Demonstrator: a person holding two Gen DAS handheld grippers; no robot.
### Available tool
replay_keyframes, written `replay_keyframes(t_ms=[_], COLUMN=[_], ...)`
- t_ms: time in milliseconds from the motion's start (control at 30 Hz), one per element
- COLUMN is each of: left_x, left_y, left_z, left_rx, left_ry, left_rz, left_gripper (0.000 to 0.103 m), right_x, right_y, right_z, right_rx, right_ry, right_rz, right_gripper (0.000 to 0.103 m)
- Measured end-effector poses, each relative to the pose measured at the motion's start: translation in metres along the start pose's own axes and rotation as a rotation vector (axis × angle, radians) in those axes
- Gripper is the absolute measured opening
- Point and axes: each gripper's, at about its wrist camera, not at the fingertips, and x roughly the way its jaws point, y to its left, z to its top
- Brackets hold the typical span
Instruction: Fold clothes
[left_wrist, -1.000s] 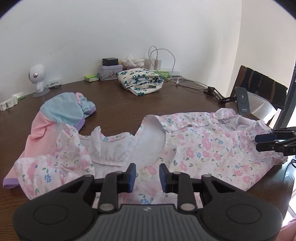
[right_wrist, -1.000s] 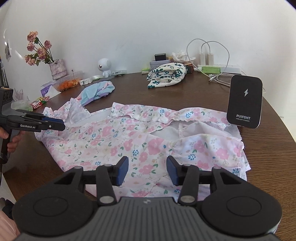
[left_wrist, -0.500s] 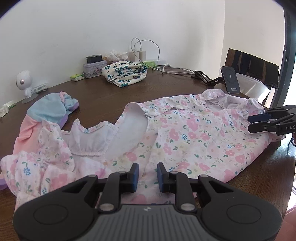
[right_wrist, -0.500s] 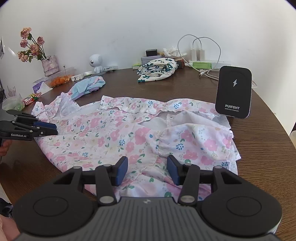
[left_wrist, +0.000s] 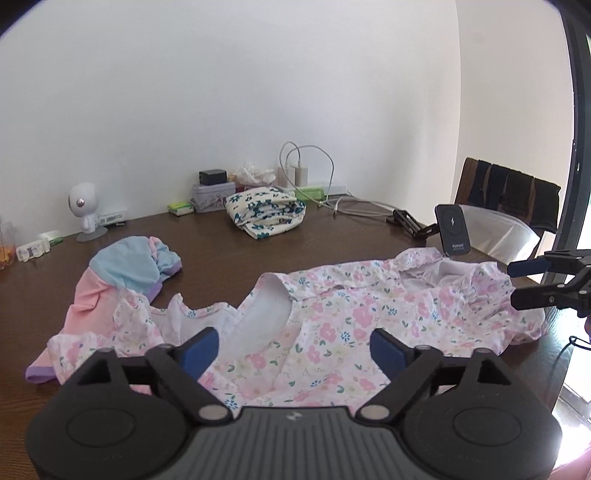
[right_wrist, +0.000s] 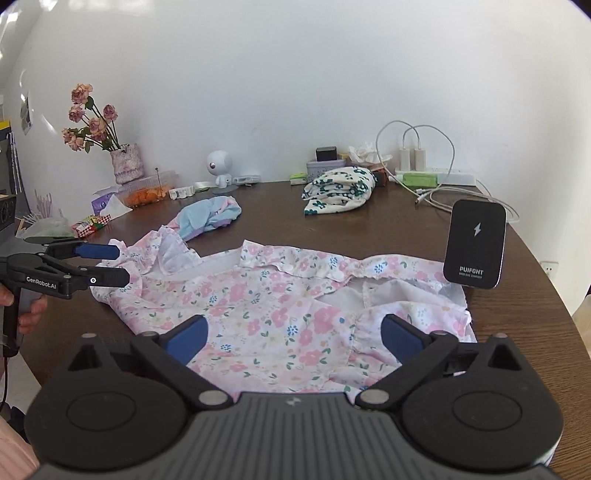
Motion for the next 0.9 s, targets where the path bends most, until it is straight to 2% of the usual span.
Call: replay_keyframes(t_ms=[100,267,367,500,567,700,800,900], left_x=[-0.016,-0.032,-0.036,-0.025,-0.009,0.049,0.1,0.146], left_y=[-0.011,-0.022,-0.021,-0.012,-0.007,0.003,-0.001,-0.009], left_z=[-0.004,-0.014,-0.006,0.03,0.054,0.099,0.117,0.121], left_rx=[-0.015,-0.055,-0.026,0.092,0.149,0.233,0.328,0.443], left_ry=[-0.025,-0.025,-0.018,0.001,0.031,0.15,0.25,0.342], left_rz=[0.001,-0.02,-0.022,-0.01,-0.018,-0.068,-0.089,-0.137], left_gripper=[0.103,0.103,0.103,0.103,0.103,0.099,0.089,0.084], right_x=[-0.01,-0.018,-0.021,-0.015,0.002,0.057,0.107,0.145], right_y=[0.005,0.003,-0.005,-0.024,-0.033,-0.053,-0.062,-0.07], right_z=[0.0,-0.004,0.004,0.048,0.075,0.116,0.128,0.129], right_rx=[0.006,0.038,0.04,-0.068,-0.144,-0.288,-0.382,-0.44], right_ry=[-0.016,-0.012,-0.01,0.019,0.082,0.254,0.405,0.532], right_rz=[0.02,0.049,0.09,0.159,0.16,0.167,0.166,0.187], right_gripper=[0.103,0.103,0.103,0.103,0.103,0.103,0.103,0.102])
